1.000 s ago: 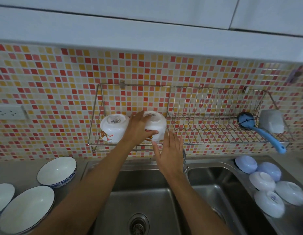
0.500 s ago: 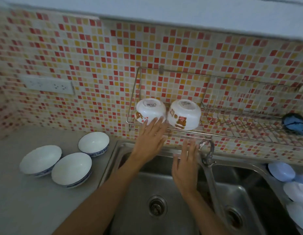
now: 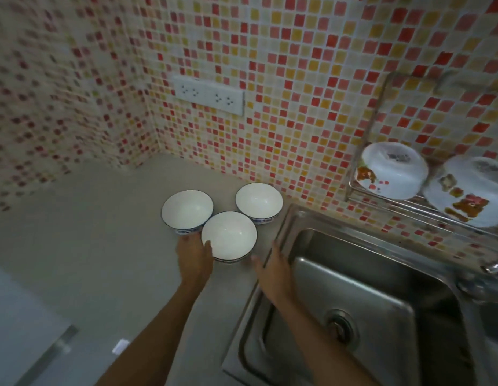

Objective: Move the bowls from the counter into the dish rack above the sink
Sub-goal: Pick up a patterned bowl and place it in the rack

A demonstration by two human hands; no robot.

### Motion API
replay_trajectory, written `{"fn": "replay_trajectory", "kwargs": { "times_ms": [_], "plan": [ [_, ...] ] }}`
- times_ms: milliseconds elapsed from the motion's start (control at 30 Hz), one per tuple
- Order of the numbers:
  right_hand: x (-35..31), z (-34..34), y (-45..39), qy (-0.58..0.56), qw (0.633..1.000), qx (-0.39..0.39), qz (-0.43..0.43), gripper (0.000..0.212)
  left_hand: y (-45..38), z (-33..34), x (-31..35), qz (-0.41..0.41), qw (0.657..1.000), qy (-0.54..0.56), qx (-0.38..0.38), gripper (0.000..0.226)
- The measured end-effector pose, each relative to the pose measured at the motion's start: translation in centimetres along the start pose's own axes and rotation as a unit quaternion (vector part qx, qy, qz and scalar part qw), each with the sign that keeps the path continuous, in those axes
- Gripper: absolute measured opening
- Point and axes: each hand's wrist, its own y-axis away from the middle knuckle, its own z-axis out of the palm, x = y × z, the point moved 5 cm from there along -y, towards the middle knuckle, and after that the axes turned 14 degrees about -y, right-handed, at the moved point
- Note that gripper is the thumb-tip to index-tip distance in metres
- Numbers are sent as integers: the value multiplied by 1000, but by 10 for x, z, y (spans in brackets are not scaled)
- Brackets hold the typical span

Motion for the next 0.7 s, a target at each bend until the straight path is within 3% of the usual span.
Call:
{"fn": "replay_trajectory", "kwargs": {
  "times_ms": [133, 367, 433, 533, 600, 700],
  "plan": [
    [-15, 35, -24, -2, 997, -9, 82, 73, -15, 11, -22, -111, 982, 66, -140, 47],
    [-16, 31, -36, -163, 966, 31, 196, 52, -10, 29, 9, -89, 949, 170, -252, 38],
    [-22, 37, -39, -225, 951, 97, 190, 50, -32, 34, 11, -40, 938, 182, -293, 35],
    [-7, 34, -36, -256, 943, 104, 188, 52, -19, 33, 13, -52, 928, 195, -314, 34],
    [-5, 40, -24, -269, 944, 84, 173, 57, -7, 27, 2, -73, 918, 246, -304, 39],
    [-22, 34, -10, -305, 939, 66, 146, 48, 3, 14, 3, -87, 884, 363, -280, 47]
  ]
}}
